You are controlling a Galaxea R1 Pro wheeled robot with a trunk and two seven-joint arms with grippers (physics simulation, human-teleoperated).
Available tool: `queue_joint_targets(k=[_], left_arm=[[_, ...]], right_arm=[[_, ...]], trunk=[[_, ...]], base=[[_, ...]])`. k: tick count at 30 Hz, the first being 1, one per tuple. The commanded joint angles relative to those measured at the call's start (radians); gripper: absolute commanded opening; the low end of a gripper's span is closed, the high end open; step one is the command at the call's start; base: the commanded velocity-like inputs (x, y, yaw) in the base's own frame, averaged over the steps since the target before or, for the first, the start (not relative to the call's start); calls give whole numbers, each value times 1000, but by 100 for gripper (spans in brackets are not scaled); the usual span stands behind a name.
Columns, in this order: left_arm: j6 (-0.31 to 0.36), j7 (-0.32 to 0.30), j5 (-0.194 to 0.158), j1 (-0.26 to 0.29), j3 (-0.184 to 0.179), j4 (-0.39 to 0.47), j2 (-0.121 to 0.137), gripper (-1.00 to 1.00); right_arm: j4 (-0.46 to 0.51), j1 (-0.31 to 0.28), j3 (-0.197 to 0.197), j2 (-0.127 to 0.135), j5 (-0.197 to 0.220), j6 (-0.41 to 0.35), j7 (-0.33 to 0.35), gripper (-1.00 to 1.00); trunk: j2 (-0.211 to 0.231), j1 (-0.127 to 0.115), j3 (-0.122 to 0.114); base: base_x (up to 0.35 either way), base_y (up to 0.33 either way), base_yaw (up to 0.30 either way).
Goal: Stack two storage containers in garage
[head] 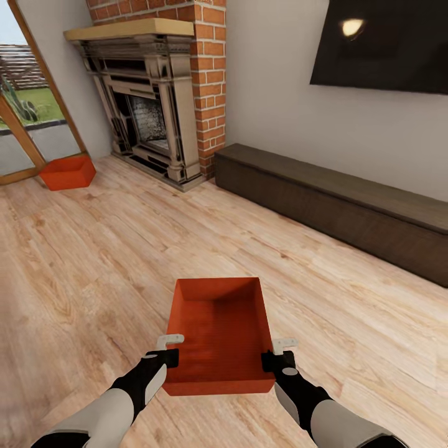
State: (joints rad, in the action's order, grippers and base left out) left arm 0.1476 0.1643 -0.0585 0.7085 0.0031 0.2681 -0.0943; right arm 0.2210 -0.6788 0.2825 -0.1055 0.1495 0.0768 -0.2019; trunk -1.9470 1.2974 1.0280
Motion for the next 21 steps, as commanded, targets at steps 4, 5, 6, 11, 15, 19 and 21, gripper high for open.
queue_joint_targets(k=[4, 5, 6, 11, 15, 19, 21], left_arm=[[7, 8, 5, 0, 4, 4, 1, -100], [6, 9, 5, 0, 4, 4, 1, -100], [6, 8, 5, 0, 4, 4, 1, -100], [6, 9, 5, 0, 4, 4, 1, -100], [6, 8, 5, 0, 4, 5, 1, -100], [7, 8, 5, 0, 5, 5, 1, -100], [6, 8, 5, 0, 5, 4, 1, -100]], right_arm=[[-3, -1, -3, 0, 13, 6, -4, -100], [-3, -1, -3, 0, 13, 7, -4, -100], [-3, -1, -3, 0, 13, 7, -4, -100], [-3, -2, -3, 0, 13, 5, -4, -100], [-3, -2, -3, 0, 13, 5, -4, -100], [-3, -2, -3, 0, 13, 5, -4, -100], [-3, -2, -3, 0, 13, 5, -4, -100]], trunk=[[28, -16, -12], [35, -19, -15], [42, -23, -18], [77, -42, -34], [105, -58, -46], [133, -73, -59], [147, -81, -65]], base=[[0, 0, 0], [0, 0, 0], [0, 0, 0], [0, 0, 0], [0, 0, 0], [0, 0, 0], [0, 0, 0]])
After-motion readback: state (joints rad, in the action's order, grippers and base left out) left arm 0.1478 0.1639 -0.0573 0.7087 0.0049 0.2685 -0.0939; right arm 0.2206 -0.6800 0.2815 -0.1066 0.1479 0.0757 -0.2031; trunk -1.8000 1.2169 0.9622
